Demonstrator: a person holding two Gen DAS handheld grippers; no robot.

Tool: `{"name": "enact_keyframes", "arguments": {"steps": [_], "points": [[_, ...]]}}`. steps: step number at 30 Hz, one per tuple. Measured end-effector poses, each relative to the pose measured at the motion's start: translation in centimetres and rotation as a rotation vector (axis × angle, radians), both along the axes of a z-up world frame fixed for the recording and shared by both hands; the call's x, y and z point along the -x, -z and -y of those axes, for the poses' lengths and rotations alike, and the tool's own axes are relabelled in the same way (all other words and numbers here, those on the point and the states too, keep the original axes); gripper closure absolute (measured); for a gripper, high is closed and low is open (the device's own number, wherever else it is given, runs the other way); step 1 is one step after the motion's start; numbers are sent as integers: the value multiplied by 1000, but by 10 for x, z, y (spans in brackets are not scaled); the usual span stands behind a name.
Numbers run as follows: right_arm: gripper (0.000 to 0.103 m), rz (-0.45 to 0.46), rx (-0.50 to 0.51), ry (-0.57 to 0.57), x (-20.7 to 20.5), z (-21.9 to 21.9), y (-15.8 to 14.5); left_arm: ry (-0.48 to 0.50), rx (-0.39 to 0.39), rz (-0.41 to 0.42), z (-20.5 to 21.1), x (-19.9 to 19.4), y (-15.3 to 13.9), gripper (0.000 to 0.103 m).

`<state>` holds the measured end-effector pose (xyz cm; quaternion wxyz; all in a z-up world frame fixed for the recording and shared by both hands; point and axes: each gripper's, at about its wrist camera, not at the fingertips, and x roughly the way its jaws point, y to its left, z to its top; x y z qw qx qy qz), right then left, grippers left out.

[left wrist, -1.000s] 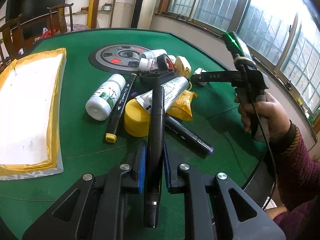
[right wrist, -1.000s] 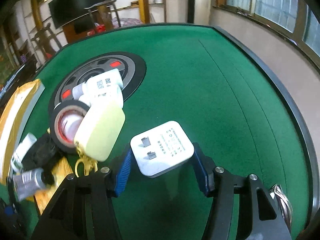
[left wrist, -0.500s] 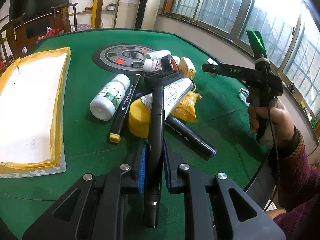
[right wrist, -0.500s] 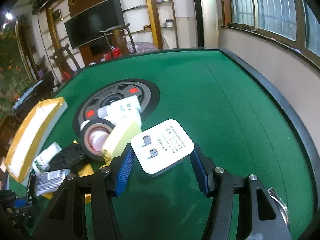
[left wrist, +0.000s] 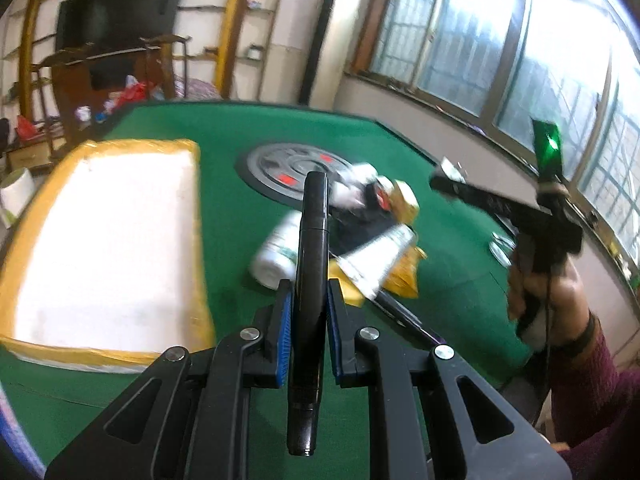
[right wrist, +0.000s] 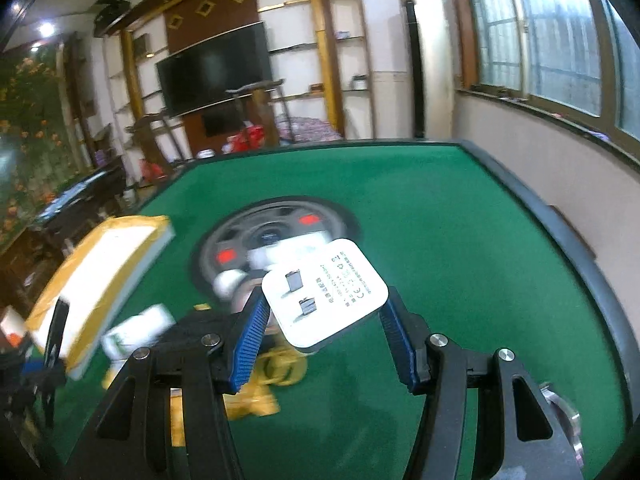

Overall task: Organize rigid objects
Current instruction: 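Carry the marker and the adapter with both grippers over the white foam box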

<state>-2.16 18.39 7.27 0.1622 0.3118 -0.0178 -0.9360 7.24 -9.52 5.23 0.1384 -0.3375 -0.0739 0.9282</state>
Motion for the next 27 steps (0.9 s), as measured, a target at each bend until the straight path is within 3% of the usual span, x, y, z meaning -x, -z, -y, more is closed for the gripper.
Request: {"name": "enact_keyframes", "arguments": {"steps": [6, 13, 19, 27], "points": [[52, 64, 17, -226, -8, 79, -8, -114, -23, -23, 49, 2, -10, 90], [51, 133, -21, -431, -10, 176, 7, -226, -41, 5, 95, 19, -4, 90], [51, 142, -54, -472, 1, 231, 20, -288, -62, 42, 128, 43, 8, 90], [51, 184, -129, -518, 6, 273, 41, -322, -78, 158, 156, 61, 38, 90]]}}
